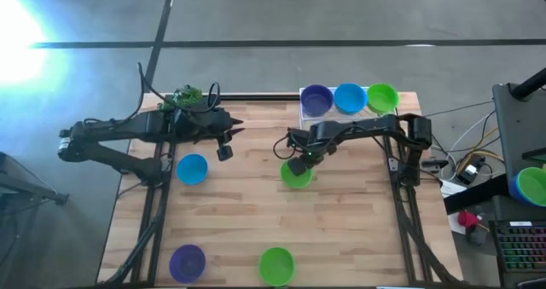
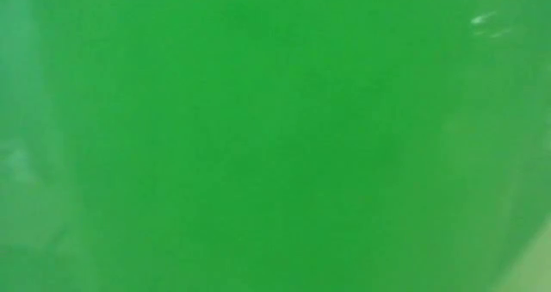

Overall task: Pick & Place Mini bowls
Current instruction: Stack the top green bowl on top of the green bowl on the shelf

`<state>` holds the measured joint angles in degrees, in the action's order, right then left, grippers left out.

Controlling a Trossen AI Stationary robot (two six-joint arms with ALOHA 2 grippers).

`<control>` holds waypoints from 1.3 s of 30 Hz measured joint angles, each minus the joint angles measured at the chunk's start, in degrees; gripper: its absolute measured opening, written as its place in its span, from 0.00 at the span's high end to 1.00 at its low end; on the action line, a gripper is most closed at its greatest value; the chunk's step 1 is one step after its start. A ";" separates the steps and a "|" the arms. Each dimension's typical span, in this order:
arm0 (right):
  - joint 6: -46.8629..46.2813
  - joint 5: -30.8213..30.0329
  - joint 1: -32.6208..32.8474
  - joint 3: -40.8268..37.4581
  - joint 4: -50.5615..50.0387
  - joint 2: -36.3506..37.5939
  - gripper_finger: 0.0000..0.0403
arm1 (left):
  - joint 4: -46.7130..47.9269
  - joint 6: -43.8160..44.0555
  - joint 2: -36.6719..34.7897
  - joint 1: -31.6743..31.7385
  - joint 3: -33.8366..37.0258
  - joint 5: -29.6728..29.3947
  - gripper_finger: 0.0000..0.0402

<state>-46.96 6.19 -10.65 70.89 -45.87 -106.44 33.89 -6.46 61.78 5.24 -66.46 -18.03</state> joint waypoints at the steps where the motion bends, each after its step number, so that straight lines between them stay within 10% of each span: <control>1: 0.00 -0.03 0.03 0.10 -0.21 0.28 0.98 | 0.00 0.00 0.00 0.00 -0.02 0.00 0.78; 39: -4.84 -11.86 0.51 1.10 -14.61 39.66 0.98 | -4.17 0.01 0.00 0.02 -0.02 0.13 0.78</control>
<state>-51.80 -5.67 -10.14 71.99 -60.48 -66.77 29.72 -6.45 61.78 5.26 -66.48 -17.90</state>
